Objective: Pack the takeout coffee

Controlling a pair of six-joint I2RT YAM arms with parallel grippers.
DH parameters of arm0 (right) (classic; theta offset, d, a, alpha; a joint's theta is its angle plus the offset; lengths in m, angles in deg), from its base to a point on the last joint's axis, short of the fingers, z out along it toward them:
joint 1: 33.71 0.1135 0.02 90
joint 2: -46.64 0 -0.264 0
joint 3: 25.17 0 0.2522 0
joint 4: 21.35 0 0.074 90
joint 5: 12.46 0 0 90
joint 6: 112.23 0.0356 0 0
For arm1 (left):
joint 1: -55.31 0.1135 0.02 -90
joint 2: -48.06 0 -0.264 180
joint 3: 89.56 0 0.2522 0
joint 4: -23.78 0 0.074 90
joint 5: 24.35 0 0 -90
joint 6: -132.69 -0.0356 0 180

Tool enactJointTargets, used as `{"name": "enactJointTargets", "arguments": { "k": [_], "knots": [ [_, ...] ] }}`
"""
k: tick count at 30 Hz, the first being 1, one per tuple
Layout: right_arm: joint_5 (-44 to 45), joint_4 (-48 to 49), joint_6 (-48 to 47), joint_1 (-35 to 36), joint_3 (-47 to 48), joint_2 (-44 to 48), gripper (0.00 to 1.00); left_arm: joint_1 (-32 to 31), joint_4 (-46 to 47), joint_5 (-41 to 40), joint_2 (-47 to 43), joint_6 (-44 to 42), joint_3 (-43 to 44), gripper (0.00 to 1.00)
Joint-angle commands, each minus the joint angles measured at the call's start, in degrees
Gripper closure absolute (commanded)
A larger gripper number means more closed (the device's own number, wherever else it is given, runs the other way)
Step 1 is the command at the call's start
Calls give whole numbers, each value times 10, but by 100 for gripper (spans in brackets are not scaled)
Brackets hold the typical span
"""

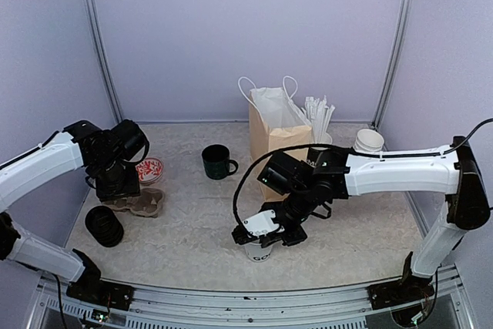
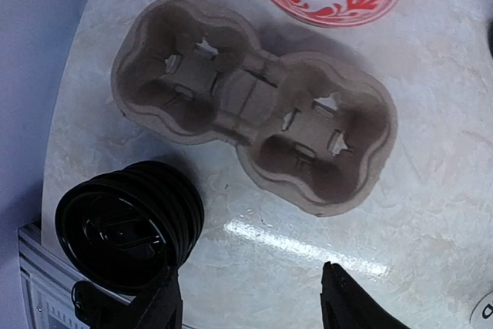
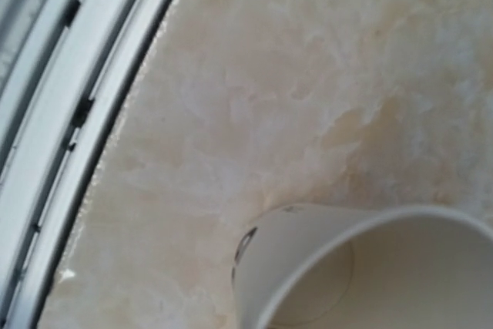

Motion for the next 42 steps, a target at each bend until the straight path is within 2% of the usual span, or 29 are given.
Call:
{"name": "enactJointTargets", "arguments": {
  "k": [1, 2, 5, 6, 9, 11, 15, 21, 42],
  "knots": [
    [10, 44, 14, 7, -16, -7, 100, 48, -4, -16, -29, -3, -29, 40],
    [10, 46, 15, 7, -18, -8, 100, 59, 0, -17, -34, -6, -36, 41],
    [23, 57, 14, 7, -32, 0, 83, 82, 13, -8, -37, -20, -55, 43],
    [25, 59, 15, 7, -34, 7, 74, 85, 18, -5, -37, -21, -62, 45],
    [12, 44, 10, 6, -33, 37, 61, 87, 23, -1, -33, -17, -72, 49],
    [-1, 28, 4, 5, -29, 60, 56, 87, 20, -3, -30, -12, -77, 50],
    [-12, 13, 7, 5, -19, 95, 54, 100, 26, -4, -29, -16, -93, 53],
    [16, 10, 8, 2, -16, 118, 54, 131, 63, 7, -23, -44, -127, 59],
    [42, 3, 9, -5, -8, 94, 58, 155, 86, 12, -7, -79, -130, 85]
  ]
}}
